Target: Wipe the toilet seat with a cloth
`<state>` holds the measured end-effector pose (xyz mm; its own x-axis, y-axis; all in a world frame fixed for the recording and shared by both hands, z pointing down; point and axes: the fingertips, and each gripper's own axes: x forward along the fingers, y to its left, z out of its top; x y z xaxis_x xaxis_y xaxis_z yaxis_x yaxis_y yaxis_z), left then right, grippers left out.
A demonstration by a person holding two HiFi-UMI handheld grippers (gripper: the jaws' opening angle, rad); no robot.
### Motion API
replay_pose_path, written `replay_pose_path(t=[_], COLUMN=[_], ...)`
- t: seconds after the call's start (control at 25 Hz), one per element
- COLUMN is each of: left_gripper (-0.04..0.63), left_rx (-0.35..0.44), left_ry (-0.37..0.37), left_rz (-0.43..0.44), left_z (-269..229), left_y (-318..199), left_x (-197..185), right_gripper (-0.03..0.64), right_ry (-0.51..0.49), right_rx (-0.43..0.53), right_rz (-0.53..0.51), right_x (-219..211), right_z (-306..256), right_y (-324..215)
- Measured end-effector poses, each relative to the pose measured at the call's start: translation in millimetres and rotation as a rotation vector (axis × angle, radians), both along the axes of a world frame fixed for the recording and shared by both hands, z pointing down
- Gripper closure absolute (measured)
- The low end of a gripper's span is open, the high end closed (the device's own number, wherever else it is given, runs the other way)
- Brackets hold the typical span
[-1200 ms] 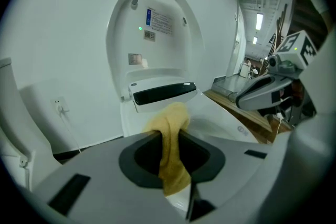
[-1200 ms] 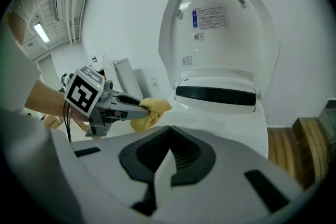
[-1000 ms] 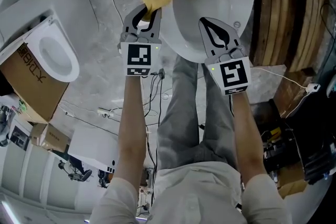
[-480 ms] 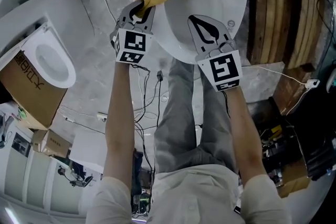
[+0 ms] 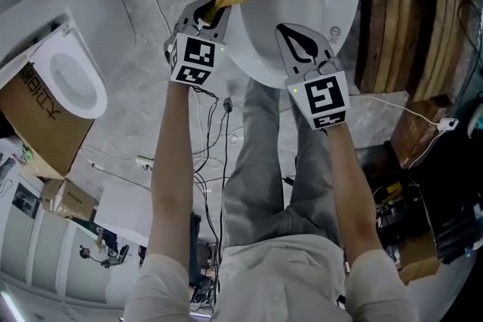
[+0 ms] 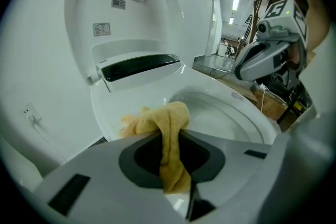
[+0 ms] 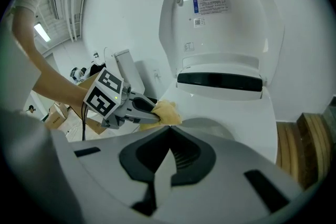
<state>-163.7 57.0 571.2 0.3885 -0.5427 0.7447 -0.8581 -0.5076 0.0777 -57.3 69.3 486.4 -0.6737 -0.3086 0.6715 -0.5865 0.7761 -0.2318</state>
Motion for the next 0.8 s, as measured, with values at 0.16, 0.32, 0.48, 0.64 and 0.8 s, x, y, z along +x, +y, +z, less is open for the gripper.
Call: replay_pose_path(t=[0.16,0.32,0.48,0.64,0.8], left_gripper=[0.514,0.514,0.514,0.514,0.514], left_rx=[-0.005,-0.018,-0.029,-0.041,-0.053], left_ry=[0.008,0.022,0.033,0.041,0.051], left_rz=[-0.014,-0.023,-0.044,-0.067,-0.087], left_z=[2,3,4,5,6], left_y=[12,23,36,49,64], left_x=[4,10,17,23,33], right_gripper=[0.609,0.609,0.609,0.609,0.609], right_ry=[-0.001,0.001,0.003,0.001,0.004], right_rx=[-0.009,-0.013,-0.022,-0.036,-0.049], right_rz=[-0.028,-0.05,-0.073,-0.09,-0.105], right_x=[2,7,13,18,25], right_z=[1,2,4,10,15], right_y=[8,10,15,23,32])
